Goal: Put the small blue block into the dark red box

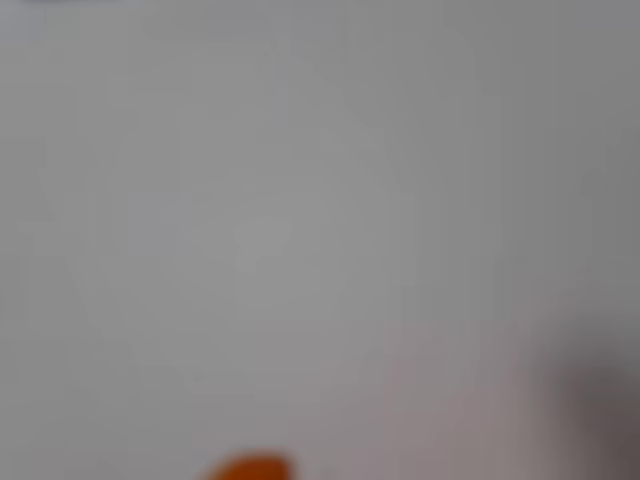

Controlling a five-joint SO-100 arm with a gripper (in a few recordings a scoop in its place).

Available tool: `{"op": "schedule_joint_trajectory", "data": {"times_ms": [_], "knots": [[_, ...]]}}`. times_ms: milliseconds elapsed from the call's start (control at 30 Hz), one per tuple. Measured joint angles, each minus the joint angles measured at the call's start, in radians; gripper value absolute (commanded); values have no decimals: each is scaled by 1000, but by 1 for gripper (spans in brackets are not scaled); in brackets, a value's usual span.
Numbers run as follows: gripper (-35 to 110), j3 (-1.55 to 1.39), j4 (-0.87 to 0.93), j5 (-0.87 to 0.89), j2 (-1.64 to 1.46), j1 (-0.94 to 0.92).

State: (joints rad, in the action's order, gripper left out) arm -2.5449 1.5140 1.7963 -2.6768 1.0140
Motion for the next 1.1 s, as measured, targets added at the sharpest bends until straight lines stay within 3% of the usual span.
{"op": "schedule_joint_trajectory", "data": {"times_ms": [400, 1100], "knots": [[22, 275, -54, 325, 491, 232], [22, 425, -250, 304, 862, 265]]}}
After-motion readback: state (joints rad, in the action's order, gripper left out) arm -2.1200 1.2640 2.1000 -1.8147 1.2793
